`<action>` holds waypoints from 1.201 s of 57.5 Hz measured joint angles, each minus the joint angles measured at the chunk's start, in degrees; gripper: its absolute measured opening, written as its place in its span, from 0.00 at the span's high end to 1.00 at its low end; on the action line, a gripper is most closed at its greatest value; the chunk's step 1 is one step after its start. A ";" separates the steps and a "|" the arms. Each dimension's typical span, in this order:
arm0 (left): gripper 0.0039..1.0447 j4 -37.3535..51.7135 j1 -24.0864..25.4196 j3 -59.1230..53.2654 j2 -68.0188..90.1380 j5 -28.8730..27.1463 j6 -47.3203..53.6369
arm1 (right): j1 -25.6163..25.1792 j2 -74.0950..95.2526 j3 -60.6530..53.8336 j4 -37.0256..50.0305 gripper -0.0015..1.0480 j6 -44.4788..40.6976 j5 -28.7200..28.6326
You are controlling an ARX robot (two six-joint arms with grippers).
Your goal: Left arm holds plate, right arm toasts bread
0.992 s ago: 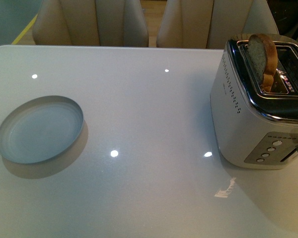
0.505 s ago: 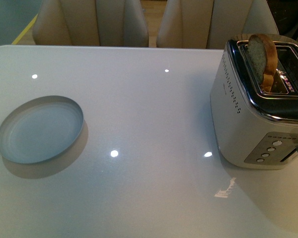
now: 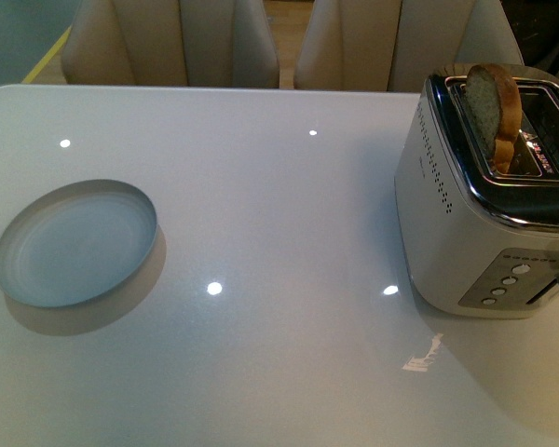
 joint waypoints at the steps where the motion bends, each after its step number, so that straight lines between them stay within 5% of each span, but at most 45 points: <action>1: 0.97 0.00 0.00 0.00 0.00 0.00 0.00 | 0.00 0.00 0.00 0.00 0.09 -0.02 0.00; 13: 0.97 0.00 0.00 0.00 -0.02 0.00 -0.04 | 0.00 0.00 0.00 0.00 0.09 -0.02 0.00; 44: 0.05 0.00 0.00 0.00 -0.02 0.00 0.02 | 0.00 0.00 0.00 0.00 0.09 -0.02 0.00; 69: 0.07 0.00 0.00 0.00 -0.02 0.00 0.09 | 0.00 0.00 0.00 0.00 0.09 -0.02 0.00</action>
